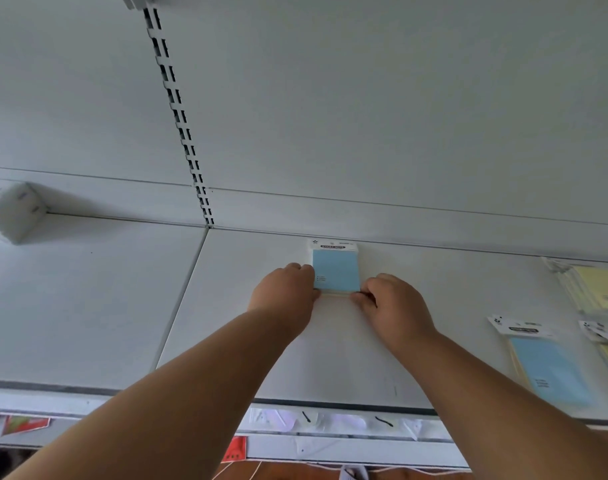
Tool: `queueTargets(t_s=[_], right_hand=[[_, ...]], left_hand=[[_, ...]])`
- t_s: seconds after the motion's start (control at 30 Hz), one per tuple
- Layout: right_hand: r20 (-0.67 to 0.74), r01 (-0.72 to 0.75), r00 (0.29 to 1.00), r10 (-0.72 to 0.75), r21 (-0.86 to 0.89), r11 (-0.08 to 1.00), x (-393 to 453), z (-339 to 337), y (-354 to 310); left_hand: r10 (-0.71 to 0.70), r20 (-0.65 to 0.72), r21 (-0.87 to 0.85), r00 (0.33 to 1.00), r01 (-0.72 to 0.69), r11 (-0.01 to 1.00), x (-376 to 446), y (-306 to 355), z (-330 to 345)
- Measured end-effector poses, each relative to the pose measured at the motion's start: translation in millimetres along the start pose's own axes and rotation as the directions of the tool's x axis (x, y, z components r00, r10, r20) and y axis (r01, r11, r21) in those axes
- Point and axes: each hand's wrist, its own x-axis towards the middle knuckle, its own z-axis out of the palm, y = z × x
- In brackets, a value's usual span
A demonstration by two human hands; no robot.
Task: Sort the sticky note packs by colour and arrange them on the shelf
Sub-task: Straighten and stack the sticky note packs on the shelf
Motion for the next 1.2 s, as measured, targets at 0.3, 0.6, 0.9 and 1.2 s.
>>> queueTargets(t_s=[0.3,0.6,0.9,1.2], right_hand=[[0.04,-0.094,0.995,0.091,0.092,0.991,0.3,-6.6,6.0],[0.077,-0.346,0.938,0.338,0.272,0.898,36.8,-10.2,-18.1],[0.106,-0.492,0.87,0.482,0.268,0.828,42.9,-6.6,-23.8],[0.091,-0.464,0.885,0.457,0.253,0.849,38.6,-7.4,-21.6]], left_hand=[[-0.136,0.056,-0.12,0.989,0.142,0.983,5.5,-10.0,-8.6],[-0.261,0.055,-0.412,0.964,0.26,0.873,16.6,-5.3,-7.6],[-0.26,0.064,-0.372,0.963,0.265,0.889,21.4,2.4,-9.0],[-0.273,0.059,-0.41,0.96,0.272,0.87,17.6,3.8,-6.3]])
